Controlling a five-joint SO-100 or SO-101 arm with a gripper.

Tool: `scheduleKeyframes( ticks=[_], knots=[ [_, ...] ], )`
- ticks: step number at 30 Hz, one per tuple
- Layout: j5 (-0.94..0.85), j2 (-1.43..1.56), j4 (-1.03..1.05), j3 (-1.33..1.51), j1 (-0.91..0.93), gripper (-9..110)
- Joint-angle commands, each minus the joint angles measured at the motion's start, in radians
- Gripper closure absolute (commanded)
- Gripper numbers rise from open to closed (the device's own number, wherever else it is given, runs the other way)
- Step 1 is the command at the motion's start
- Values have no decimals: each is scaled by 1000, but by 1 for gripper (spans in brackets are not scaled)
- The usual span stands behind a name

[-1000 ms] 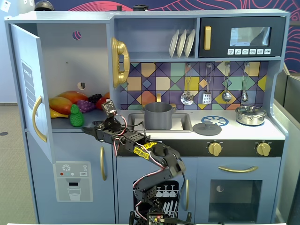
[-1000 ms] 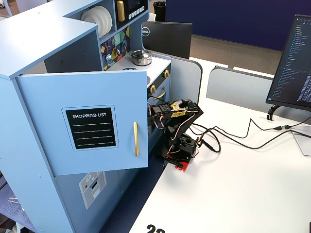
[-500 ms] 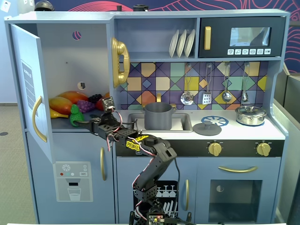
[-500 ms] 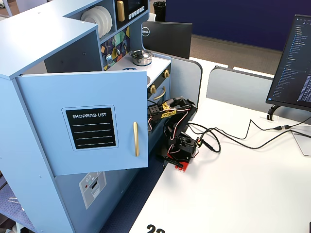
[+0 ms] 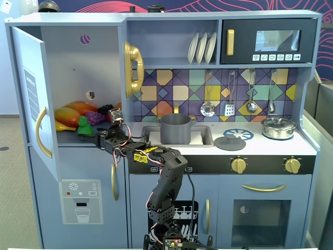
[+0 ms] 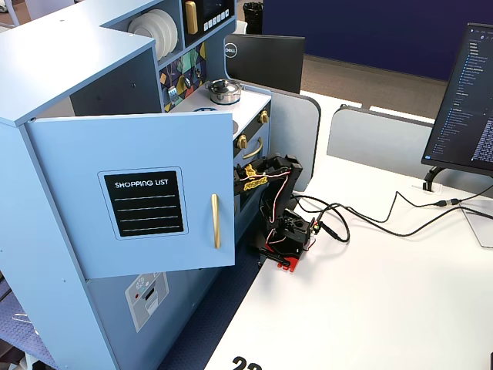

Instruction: Pick up the green pineapple from the left cabinet and place it in the gray recipient

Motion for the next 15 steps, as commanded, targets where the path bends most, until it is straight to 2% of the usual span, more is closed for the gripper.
scheduleKeyframes(
  ticks=[1,15],
  knots=[
    [12,-46,-52,-124,25,69],
    [-6,-256,-46,-342,-21,72]
  ],
)
